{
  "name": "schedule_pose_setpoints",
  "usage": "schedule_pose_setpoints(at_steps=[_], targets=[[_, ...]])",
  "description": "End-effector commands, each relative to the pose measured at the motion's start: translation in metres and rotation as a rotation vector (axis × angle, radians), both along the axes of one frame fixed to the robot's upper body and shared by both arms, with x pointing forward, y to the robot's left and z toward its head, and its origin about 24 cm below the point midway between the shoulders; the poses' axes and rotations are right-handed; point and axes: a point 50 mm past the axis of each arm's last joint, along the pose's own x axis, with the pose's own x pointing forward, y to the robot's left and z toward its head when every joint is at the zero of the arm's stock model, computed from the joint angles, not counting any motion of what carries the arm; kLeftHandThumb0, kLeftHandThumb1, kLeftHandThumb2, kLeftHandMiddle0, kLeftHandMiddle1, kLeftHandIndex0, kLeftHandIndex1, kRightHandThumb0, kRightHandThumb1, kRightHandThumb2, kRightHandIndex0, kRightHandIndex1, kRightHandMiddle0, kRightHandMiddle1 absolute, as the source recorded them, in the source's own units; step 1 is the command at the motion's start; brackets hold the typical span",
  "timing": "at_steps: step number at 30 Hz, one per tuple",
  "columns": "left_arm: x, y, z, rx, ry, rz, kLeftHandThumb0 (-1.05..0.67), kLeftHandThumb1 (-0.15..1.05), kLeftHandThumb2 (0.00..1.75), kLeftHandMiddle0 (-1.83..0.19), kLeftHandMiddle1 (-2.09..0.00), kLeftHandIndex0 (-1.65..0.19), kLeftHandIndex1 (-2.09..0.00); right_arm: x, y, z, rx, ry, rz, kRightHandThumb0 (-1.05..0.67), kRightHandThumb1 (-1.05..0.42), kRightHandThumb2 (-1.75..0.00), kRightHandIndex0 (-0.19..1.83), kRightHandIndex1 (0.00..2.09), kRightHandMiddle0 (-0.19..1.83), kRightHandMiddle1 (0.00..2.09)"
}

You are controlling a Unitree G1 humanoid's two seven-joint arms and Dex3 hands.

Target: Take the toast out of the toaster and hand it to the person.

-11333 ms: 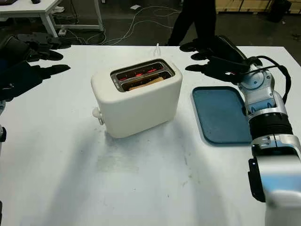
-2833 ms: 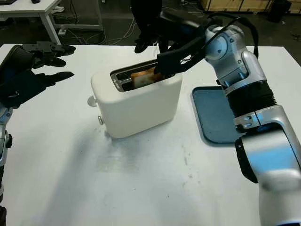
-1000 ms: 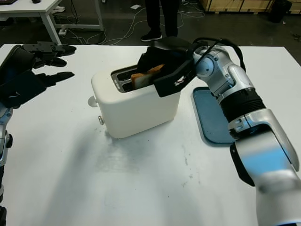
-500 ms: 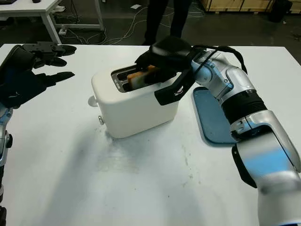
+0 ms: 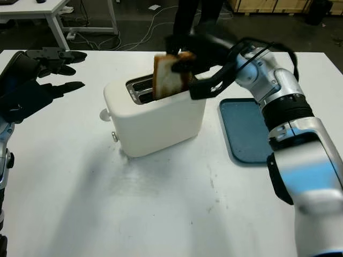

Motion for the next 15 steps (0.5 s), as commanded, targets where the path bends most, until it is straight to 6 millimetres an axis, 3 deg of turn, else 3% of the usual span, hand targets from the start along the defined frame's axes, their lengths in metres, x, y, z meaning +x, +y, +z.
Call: schedule_pose_setpoints(at_steps=[1, 15], targets=[[-0.001, 0.001, -0.002, -0.001, 0.01, 0.009, -0.41, 0.92, 0.11, -0.41, -0.75, -0.7, 0.0, 0.0, -0.002, 0.016, 0.049, -0.015, 0.003, -0.41, -0.92, -0.45, 0.83, 1.75, 0.54, 1.75], [-0.001, 0.002, -0.002, 0.009, 0.01, 0.007, -0.42, 0.92, 0.12, -0.41, -0.75, -0.7, 0.0, 0.005, -0.031, 0.033, 0.353, 0.049, -0.037, -0.34, -0.92, -0.38, 0.96, 1.75, 0.69, 1.75]])
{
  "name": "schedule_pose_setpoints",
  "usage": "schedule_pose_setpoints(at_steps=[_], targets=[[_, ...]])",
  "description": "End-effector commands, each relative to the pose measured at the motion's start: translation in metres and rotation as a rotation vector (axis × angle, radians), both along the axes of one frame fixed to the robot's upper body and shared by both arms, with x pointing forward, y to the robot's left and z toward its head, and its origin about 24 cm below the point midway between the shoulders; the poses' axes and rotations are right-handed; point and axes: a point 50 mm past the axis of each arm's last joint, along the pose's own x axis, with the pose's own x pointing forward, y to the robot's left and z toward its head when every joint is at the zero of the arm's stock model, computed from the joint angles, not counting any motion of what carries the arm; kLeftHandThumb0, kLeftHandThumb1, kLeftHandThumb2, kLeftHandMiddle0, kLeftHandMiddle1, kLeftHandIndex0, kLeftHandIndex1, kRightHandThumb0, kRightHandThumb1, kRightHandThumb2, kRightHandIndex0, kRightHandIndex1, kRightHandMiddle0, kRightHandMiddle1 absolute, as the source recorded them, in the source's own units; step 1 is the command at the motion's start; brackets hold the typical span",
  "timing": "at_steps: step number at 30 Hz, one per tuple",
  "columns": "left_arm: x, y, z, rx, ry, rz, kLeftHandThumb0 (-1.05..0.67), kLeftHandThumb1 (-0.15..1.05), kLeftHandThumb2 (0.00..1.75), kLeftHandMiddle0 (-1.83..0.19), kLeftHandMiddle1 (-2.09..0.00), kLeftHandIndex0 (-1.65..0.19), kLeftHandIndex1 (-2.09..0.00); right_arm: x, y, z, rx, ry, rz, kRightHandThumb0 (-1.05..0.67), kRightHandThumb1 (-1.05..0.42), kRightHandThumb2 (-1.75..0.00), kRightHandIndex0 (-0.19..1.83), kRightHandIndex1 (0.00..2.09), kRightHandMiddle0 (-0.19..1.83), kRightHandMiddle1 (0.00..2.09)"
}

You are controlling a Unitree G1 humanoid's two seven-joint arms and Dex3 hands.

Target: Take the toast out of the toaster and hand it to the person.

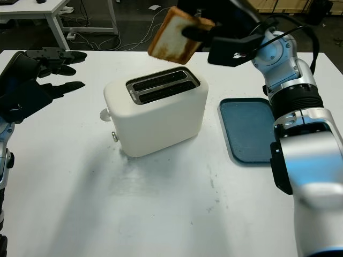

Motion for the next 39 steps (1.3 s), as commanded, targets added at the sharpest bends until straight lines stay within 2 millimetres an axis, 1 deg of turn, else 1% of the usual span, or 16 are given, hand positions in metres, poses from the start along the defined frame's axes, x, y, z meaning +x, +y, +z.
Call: schedule_pose_setpoints(at_steps=[1, 4, 5, 7, 10, 13, 18, 20, 21, 22, 24, 28, 31, 33, 35, 39], targets=[[-0.001, 0.002, -0.002, 0.006, 0.011, 0.008, -0.41, 0.92, 0.12, -0.41, -0.74, -0.7, 0.0, 0.002, -0.005, 0.011, 0.078, -0.008, -0.036, -0.34, -0.92, -0.38, 0.96, 1.75, 0.7, 1.75], [0.0, 0.001, -0.002, -0.008, 0.011, 0.005, -0.41, 0.92, 0.11, -0.41, -0.74, -0.7, 0.0, 0.007, -0.017, 0.009, 0.123, -0.008, -0.152, -0.37, -0.92, -0.32, 0.93, 1.75, 0.68, 1.75], [0.0, 0.001, -0.002, -0.001, 0.012, 0.006, -0.41, 0.92, 0.1, -0.4, -0.74, -0.7, 0.0, 0.008, -0.021, 0.007, 0.166, 0.008, -0.172, -0.38, -0.92, -0.31, 0.92, 1.75, 0.68, 1.75], [-0.001, 0.001, -0.001, 0.007, 0.011, 0.003, -0.41, 0.92, 0.11, -0.4, -0.73, -0.69, 0.0, 0.01, -0.03, 0.004, 0.271, 0.059, -0.187, -0.34, -0.92, -0.32, 0.92, 1.75, 0.65, 1.75], [-0.001, 0.001, -0.001, 0.014, 0.007, 0.001, -0.41, 0.92, 0.11, -0.41, -0.74, -0.7, 0.0, 0.012, -0.046, -0.004, 0.391, 0.12, -0.257, -0.29, -0.92, -0.35, 0.9, 1.75, 0.61, 1.75], [0.0, 0.001, -0.002, 0.014, 0.007, 0.001, -0.41, 0.92, 0.11, -0.42, -0.74, -0.7, 0.0, 0.014, -0.057, -0.013, 0.534, 0.194, -0.295, -0.26, -0.92, -0.38, 0.85, 1.75, 0.53, 1.75], [-0.001, 0.001, -0.002, 0.011, 0.011, 0.004, -0.41, 0.92, 0.11, -0.42, -0.74, -0.7, 0.0, 0.014, -0.071, -0.036, 0.685, 0.26, -0.374, -0.18, -0.92, -0.35, 0.85, 1.75, 0.55, 1.75], [-0.001, 0.001, -0.003, 0.01, 0.013, 0.004, -0.41, 0.92, 0.11, -0.42, -0.73, -0.7, 0.0, 0.013, -0.075, -0.045, 0.752, 0.288, -0.386, -0.14, -0.92, -0.38, 0.85, 1.75, 0.52, 1.75], [-0.001, 0.001, -0.003, 0.011, 0.012, 0.004, -0.41, 0.92, 0.11, -0.42, -0.73, -0.7, 0.0, 0.013, -0.077, -0.049, 0.788, 0.302, -0.385, -0.12, -0.92, -0.39, 0.84, 1.75, 0.46, 1.75], [-0.001, 0.001, -0.003, 0.01, 0.011, 0.003, -0.41, 0.92, 0.11, -0.42, -0.73, -0.7, 0.0, 0.013, -0.077, -0.053, 0.817, 0.316, -0.383, -0.13, -0.92, -0.4, 0.84, 1.75, 0.44, 1.75], [0.0, 0.001, -0.003, 0.009, 0.01, 0.002, -0.41, 0.92, 0.11, -0.42, -0.73, -0.7, 0.0, 0.012, -0.078, -0.063, 0.838, 0.333, -0.401, -0.13, -0.92, -0.43, 0.84, 1.75, 0.47, 1.75], [0.0, 0.0, -0.003, 0.009, 0.01, -0.003, -0.42, 0.92, 0.12, -0.42, -0.73, -0.7, 0.0, 0.011, -0.078, -0.08, 0.843, 0.357, -0.445, -0.04, -0.92, -0.48, 0.73, 1.75, 0.33, 1.75], [-0.001, 0.0, -0.003, 0.003, 0.014, -0.002, -0.42, 0.92, 0.12, -0.41, -0.73, -0.7, 0.0, 0.012, -0.075, -0.091, 0.877, 0.406, -0.479, -0.04, -0.92, -0.5, 0.63, 1.75, 0.23, 1.75], [-0.001, 0.0, -0.004, -0.001, 0.01, 0.001, -0.42, 0.92, 0.11, -0.41, -0.73, -0.7, 0.0, 0.011, -0.073, -0.098, 0.859, 0.431, -0.492, -0.04, -0.92, -0.5, 0.63, 1.75, 0.23, 1.75], [-0.001, 0.0, -0.004, 0.006, 0.011, 0.003, -0.42, 0.92, 0.11, -0.41, -0.73, -0.7, 0.0, 0.011, -0.071, -0.105, 0.877, 0.451, -0.481, -0.02, -0.92, -0.52, 0.66, 1.75, 0.25, 1.75], [-0.001, 0.001, -0.004, 0.003, 0.013, 0.009, -0.41, 0.92, 0.11, -0.41, -0.73, -0.7, 0.0, 0.01, -0.069, -0.117, 0.917, 0.498, -0.506, -0.02, -0.92, -0.51, 0.66, 1.75, 0.25, 1.75]])
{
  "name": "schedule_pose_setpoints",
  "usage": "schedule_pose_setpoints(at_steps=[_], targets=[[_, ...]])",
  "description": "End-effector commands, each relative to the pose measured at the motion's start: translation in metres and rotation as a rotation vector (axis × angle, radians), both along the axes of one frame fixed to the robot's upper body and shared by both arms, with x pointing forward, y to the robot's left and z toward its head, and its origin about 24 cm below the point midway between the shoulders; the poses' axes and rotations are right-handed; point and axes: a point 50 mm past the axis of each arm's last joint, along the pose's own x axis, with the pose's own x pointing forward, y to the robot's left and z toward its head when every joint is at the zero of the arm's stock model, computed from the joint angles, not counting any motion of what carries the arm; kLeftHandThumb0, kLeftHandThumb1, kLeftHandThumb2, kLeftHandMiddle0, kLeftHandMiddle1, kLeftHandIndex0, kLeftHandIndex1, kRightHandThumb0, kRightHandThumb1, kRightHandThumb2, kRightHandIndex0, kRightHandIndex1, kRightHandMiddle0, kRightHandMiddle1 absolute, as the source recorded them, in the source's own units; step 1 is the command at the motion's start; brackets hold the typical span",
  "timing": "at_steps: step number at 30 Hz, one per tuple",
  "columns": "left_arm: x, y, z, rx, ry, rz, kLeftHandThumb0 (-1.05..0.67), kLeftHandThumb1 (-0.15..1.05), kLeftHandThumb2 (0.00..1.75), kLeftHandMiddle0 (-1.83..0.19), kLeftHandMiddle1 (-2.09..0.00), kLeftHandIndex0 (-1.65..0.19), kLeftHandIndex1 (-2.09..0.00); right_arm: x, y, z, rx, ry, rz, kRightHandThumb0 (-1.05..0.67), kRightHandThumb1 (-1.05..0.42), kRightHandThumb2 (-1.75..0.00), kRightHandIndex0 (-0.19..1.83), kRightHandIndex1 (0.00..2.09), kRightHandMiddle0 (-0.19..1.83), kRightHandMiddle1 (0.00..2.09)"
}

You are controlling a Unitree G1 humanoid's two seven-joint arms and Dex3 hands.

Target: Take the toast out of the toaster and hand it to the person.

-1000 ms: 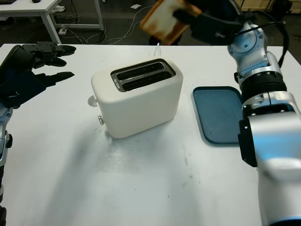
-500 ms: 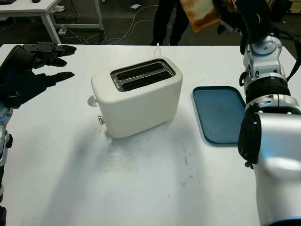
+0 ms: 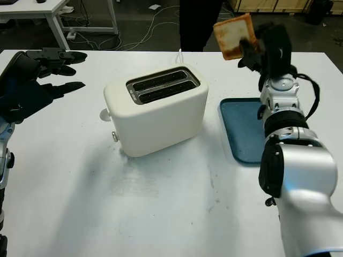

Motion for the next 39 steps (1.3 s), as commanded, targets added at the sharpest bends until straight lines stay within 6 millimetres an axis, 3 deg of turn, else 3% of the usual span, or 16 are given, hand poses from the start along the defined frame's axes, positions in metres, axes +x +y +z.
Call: schedule_pose_setpoints(at_steps=[1, 9, 25, 39], targets=[[-0.002, 0.001, -0.004, 0.002, 0.012, 0.01, -0.41, 0.92, 0.11, -0.41, -0.73, -0.7, 0.0, -0.002, -0.001, -0.013, 0.061, 0.044, -0.026, -0.04, -0.92, -0.5, 0.66, 1.75, 0.26, 1.75], [-0.002, 0.001, -0.004, 0.004, 0.012, 0.008, -0.42, 0.92, 0.12, -0.42, -0.73, -0.7, -0.01, -0.005, 0.001, -0.028, 0.163, 0.067, -0.054, -0.07, -0.92, -0.45, 0.73, 1.75, 0.35, 1.75], [-0.002, 0.002, -0.006, 0.001, 0.008, 0.01, -0.43, 0.92, 0.11, -0.44, -0.72, -0.71, -0.01, -0.006, 0.009, -0.041, 0.269, 0.106, -0.048, -0.06, -0.92, -0.48, 0.69, 1.75, 0.33, 1.75], [-0.002, 0.002, -0.005, 0.008, 0.006, 0.007, -0.41, 0.92, 0.12, -0.45, -0.7, -0.71, -0.01, -0.005, 0.016, -0.049, 0.316, 0.139, -0.034, -0.06, -0.92, -0.53, 0.57, 1.75, 0.16, 1.75]])
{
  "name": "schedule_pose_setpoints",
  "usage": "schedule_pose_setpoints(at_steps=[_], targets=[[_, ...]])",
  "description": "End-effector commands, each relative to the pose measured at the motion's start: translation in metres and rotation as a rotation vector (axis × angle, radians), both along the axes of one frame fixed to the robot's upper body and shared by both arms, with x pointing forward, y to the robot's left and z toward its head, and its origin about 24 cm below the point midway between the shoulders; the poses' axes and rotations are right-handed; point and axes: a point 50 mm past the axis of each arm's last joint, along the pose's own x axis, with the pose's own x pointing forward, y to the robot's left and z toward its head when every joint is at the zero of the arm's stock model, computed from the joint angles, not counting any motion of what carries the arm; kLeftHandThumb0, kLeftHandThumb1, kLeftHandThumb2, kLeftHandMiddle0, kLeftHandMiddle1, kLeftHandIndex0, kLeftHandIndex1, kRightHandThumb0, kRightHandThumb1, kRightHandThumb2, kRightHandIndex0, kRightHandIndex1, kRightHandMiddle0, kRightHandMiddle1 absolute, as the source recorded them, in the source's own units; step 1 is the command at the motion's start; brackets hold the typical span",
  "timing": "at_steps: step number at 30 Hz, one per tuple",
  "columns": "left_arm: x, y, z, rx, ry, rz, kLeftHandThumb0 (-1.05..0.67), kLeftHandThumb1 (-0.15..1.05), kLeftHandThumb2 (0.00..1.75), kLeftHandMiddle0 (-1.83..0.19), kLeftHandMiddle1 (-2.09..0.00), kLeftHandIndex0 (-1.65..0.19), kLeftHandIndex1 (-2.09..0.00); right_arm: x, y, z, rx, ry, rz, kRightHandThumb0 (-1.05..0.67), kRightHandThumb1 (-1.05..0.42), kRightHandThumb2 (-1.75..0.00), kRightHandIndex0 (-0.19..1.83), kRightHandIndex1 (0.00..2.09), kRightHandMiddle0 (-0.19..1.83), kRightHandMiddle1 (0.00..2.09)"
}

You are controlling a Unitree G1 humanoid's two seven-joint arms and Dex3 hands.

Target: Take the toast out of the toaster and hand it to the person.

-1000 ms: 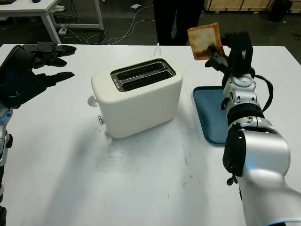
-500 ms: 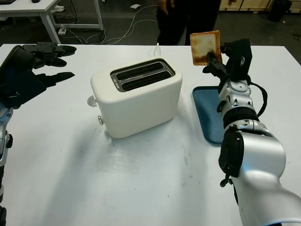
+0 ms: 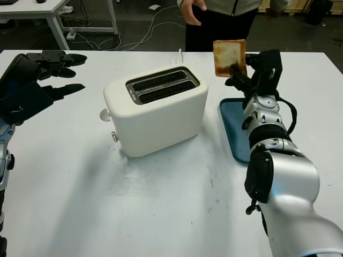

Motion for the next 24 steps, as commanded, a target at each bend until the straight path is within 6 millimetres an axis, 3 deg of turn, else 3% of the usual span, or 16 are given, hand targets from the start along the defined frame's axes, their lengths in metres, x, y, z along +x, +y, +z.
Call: schedule_pose_setpoints(at_steps=[1, 24], targets=[[-0.0009, 0.0011, -0.0017, -0.001, 0.0, 0.003, -0.41, 0.92, 0.11, -0.45, -0.7, -0.71, -0.01, -0.001, 0.0011, -0.0052, 0.032, 0.02, 0.004, -0.06, -0.92, -0.54, 0.57, 1.75, 0.16, 1.75], [-0.0008, 0.0015, -0.0004, 0.005, 0.003, 0.001, -0.42, 0.92, 0.12, -0.43, -0.71, -0.7, 0.0, -0.0019, 0.0048, -0.0088, -0.028, 0.017, 0.041, -0.06, -0.92, -0.49, 0.62, 1.75, 0.24, 1.75]])
